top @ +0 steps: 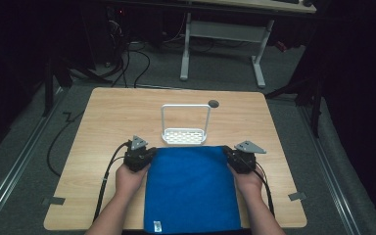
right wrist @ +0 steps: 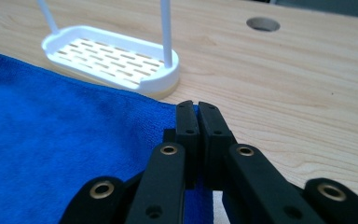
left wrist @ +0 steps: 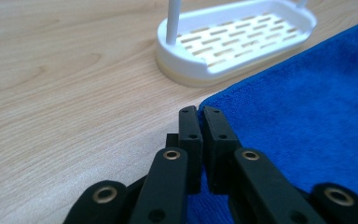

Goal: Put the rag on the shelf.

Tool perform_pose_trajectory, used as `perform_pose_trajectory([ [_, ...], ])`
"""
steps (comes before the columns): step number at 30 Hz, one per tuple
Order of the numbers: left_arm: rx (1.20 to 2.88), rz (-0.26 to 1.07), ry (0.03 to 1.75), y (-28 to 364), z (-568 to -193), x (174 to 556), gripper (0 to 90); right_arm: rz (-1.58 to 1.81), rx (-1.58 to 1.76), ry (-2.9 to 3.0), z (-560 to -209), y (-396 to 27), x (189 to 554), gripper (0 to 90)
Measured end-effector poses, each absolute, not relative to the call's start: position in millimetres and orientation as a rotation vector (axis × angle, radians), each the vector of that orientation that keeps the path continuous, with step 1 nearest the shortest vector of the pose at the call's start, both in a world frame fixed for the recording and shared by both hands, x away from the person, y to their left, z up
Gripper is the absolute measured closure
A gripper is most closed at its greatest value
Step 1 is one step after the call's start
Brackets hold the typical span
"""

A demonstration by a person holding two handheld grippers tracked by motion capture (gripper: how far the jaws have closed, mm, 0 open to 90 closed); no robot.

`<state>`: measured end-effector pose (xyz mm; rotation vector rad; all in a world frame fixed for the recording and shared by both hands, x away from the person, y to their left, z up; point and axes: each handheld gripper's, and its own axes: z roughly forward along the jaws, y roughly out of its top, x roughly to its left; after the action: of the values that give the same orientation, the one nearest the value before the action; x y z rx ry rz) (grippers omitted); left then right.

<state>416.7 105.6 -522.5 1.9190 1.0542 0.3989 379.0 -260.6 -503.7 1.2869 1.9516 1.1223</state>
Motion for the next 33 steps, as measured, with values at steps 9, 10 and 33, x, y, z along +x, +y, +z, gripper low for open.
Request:
perform_pose_trajectory([
  [9,1.86,0.452,1.024,109.1,-508.1,397.1,86.8,1.223,1.272,1.904,-495.1,-269.0,364.7,88.2],
  [10,1.844,0.461,1.021,111.0,-504.8,394.8,86.9,1.248,1.261,1.894,-491.6,-269.9,361.9,88.2],
  [33,1.739,0.533,0.944,119.5,-473.0,381.5,87.6,1.338,1.181,1.793,-461.3,-271.2,344.6,88.3],
])
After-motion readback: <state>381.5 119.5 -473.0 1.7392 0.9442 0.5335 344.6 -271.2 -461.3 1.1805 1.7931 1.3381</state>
